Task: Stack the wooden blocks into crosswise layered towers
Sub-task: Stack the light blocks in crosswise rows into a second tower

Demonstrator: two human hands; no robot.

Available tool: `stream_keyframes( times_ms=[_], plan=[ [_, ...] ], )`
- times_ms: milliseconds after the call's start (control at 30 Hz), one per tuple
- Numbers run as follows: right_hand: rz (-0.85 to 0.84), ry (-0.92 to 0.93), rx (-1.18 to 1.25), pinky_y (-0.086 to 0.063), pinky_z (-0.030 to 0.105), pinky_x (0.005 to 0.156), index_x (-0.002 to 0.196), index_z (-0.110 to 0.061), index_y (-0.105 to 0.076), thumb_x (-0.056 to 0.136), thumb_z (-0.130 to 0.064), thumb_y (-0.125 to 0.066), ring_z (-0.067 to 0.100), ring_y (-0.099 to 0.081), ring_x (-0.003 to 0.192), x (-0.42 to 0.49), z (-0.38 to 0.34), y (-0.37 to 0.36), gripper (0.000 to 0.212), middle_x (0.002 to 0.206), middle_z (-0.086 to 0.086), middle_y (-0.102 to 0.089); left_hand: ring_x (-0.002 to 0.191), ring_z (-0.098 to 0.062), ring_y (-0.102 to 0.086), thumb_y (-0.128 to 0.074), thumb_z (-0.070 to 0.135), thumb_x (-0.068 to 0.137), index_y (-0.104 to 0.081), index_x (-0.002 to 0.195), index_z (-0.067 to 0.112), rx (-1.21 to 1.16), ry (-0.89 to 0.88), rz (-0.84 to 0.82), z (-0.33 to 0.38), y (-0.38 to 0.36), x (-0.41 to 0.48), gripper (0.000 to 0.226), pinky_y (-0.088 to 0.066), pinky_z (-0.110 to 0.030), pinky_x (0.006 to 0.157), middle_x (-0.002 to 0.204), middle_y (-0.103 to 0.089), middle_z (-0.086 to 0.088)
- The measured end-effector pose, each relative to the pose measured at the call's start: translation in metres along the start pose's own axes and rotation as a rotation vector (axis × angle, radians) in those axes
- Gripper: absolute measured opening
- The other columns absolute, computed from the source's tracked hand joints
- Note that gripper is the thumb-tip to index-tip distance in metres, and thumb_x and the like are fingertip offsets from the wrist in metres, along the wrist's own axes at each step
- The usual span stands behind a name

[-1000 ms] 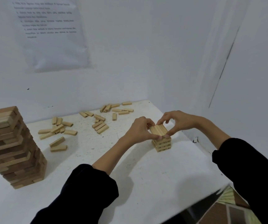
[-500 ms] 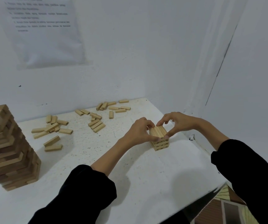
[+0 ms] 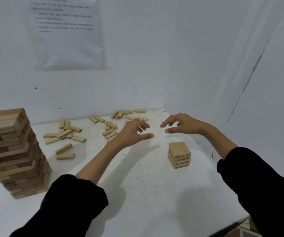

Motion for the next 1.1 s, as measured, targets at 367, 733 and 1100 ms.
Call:
stream_keyframes(
  times_ms=[367,733,1100],
  plan=[
    [0.062,-0.149,-0.236,-0.025,0.035,0.106,0.139,-0.018,-0.041,0.089,-0.013,-0.056,0.033,-0.031,0.132,0.130,-0.006,-0.077,0.052,0.141,0.014,-0.038,0.116,-0.032,-0.044,-0.044,-0.009,0.085,-0.060,0.119,0.012,0.254,0.230,0.144,-0.109,0.033,0.020,0.043,-0.040,-0.034,0.082,0.129,-0.050,-0.012],
    [0.338,-0.156,-0.481,-0.043,0.032,0.075,0.125,-0.015,-0.057,0.090,0.002,-0.043,0.027,-0.048,0.107,0.169,0.002,-0.096,0.042,0.112,0.010,-0.056,0.124,-0.025,-0.037,-0.041,0.014,0.098,-0.050,0.133,0.017,0.614,0.226,0.117,-0.142,0.029,0.029,0.036,-0.031,-0.036,0.095,0.133,-0.052,-0.001],
    [0.262,-0.334,-0.113,-0.041,0.038,0.091,0.135,-0.016,-0.044,0.093,-0.035,-0.048,0.035,-0.048,0.115,0.180,-0.026,-0.120,0.046,0.133,0.017,-0.037,0.102,-0.025,-0.055,-0.052,0.014,0.093,-0.057,0.127,0.012,0.291,0.249,0.339,-0.136,0.047,0.003,0.034,-0.045,-0.033,0.079,0.108,-0.061,-0.009]
  ],
)
Point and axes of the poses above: each hand's wrist, its own x-axis towards the middle knuckle, its own y-axis out of the back of the hand, z = x × y, the point moved 3 cm from there along x, towards the middle knuckle
